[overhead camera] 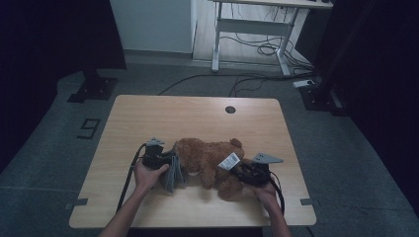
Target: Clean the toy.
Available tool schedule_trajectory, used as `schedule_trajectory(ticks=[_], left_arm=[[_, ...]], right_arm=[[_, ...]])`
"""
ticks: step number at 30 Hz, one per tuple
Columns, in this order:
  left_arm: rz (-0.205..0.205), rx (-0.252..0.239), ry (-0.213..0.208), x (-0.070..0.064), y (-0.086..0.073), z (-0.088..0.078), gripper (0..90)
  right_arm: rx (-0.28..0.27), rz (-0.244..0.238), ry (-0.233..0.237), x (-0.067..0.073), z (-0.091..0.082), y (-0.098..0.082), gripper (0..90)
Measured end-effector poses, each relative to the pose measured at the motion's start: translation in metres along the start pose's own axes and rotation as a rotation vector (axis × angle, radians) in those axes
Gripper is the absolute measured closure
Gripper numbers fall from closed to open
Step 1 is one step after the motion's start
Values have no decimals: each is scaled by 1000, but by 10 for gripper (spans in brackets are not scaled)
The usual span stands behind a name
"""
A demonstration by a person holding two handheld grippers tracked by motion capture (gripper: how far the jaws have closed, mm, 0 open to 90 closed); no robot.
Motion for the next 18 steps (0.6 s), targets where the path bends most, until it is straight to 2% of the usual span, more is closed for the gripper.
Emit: schedule_trajectory(ticks=[3,4,5,8,12,15,18], left_arm=[[13,-39,4,-2,7,-3,813],[15,-57,5,-2,10,-3,813],[34,-65,20,-3,13,-3,812],[74,-60,65,-5,19,2,810],[57,-25,79,1,17,9,807],[51,-51,66,1,18,-1,801],[57,-97,50,-3,27,-17,799]], right_arm=[[-25,-79,-41,6,1,7,560],[-34,-97,-60,6,1,10,560],[-38,-107,-75,4,2,13,559],[-41,-101,-114,-6,9,19,556],[-29,-51,-114,-19,16,13,552],[-9,-43,-97,-20,12,11,540],[-3,-39,-81,-19,11,8,534]])
Point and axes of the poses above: each handheld gripper's, and its own axes: z roughly forward along the jaws, y roughly out of its top, x roughly to its left, the point moved 1 cm from there along z, roughly forward along the jaws, and after that the axes turned 10 degrees about -y, right-handed, at the moved point
